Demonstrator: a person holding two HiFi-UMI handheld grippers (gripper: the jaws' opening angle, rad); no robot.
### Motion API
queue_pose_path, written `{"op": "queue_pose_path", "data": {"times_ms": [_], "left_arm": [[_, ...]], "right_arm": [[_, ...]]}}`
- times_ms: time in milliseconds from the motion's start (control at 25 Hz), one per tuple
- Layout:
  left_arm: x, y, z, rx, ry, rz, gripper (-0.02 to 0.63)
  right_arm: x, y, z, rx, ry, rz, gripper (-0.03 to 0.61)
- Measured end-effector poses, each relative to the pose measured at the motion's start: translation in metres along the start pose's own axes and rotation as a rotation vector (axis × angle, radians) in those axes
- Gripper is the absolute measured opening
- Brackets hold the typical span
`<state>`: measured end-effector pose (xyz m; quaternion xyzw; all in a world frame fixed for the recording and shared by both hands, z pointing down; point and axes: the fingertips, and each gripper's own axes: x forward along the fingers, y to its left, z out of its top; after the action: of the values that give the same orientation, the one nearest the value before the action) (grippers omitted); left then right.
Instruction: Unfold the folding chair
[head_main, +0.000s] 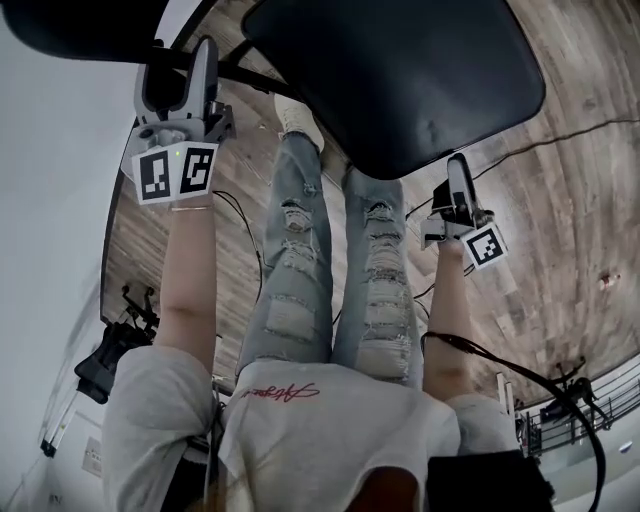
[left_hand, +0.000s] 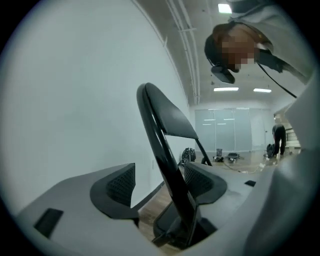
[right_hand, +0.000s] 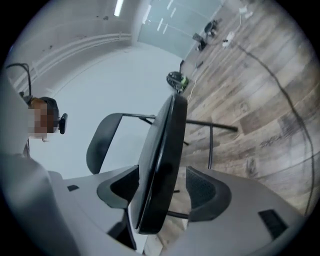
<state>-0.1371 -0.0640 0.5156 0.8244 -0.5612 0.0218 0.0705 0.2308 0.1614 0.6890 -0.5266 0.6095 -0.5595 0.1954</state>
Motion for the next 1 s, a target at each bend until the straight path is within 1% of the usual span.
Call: {"op": "queue_pose_path", "data": {"times_ms": [40,80,120,160,200,240,280,360,440,480,560,640,760,880,1000], "left_arm": [[-0.013,-0.001,0.002,0.047,0.012,0.022,0.325],[-0.028,-0.003,0.003,0.087,0.033,0.048,0.306],[-0.043,-0.007,0.005,0.118,0.056,0.078,0.252],[-0.056,-0.015,0.008,0.135,0.077,0.103,0.072],[-0.067,-0.028,0.012,0.132,0.094,0.116,0.017],[-0.073,-0.045,0.016,0.106,0.109,0.118,0.015],[-0.077,-0.065,0.022,0.063,0.122,0.111,0.015],[-0.075,-0.112,0.04,-0.029,0.139,0.068,0.015],[-0.068,-0.158,0.077,-0.091,0.128,0.0,0.015],[-0.063,-0.177,0.102,-0.105,0.111,-0.032,0.015],[-0.053,-0.202,0.154,-0.094,0.06,-0.075,0.015],[-0.046,-0.213,0.204,-0.068,0.004,-0.11,0.015],[-0.046,-0.222,0.267,-0.045,-0.068,-0.162,0.015],[-0.042,-0.223,0.311,-0.064,-0.132,-0.188,0.015],[-0.038,-0.228,0.335,-0.051,-0.175,-0.239,0.015]], "right_arm": [[-0.015,0.005,0.01,-0.056,-0.041,-0.04,0.307],[-0.027,0.015,0.019,-0.13,-0.064,-0.068,0.305],[-0.033,0.03,0.027,-0.224,-0.066,-0.084,0.295],[-0.034,0.05,0.036,-0.336,-0.059,-0.094,0.212],[-0.029,0.075,0.044,-0.451,-0.051,-0.091,0.015],[-0.021,0.104,0.05,-0.552,-0.043,-0.065,0.014],[-0.011,0.136,0.051,-0.632,-0.037,-0.022,0.014],[0.004,0.201,0.047,-0.751,-0.034,0.06,0.014],[0.009,0.263,0.048,-0.851,-0.051,0.1,0.014],[0.008,0.292,0.053,-0.898,-0.068,0.11,0.014],[0.004,0.35,0.068,-0.986,-0.116,0.142,0.014],[-0.001,0.407,0.089,-1.057,-0.178,0.193,0.014],[-0.012,0.481,0.116,-1.125,-0.265,0.258,0.014],[-0.02,0.527,0.132,-1.187,-0.326,0.293,0.014],[-0.026,0.549,0.135,-1.225,-0.353,0.312,0.014]]}}
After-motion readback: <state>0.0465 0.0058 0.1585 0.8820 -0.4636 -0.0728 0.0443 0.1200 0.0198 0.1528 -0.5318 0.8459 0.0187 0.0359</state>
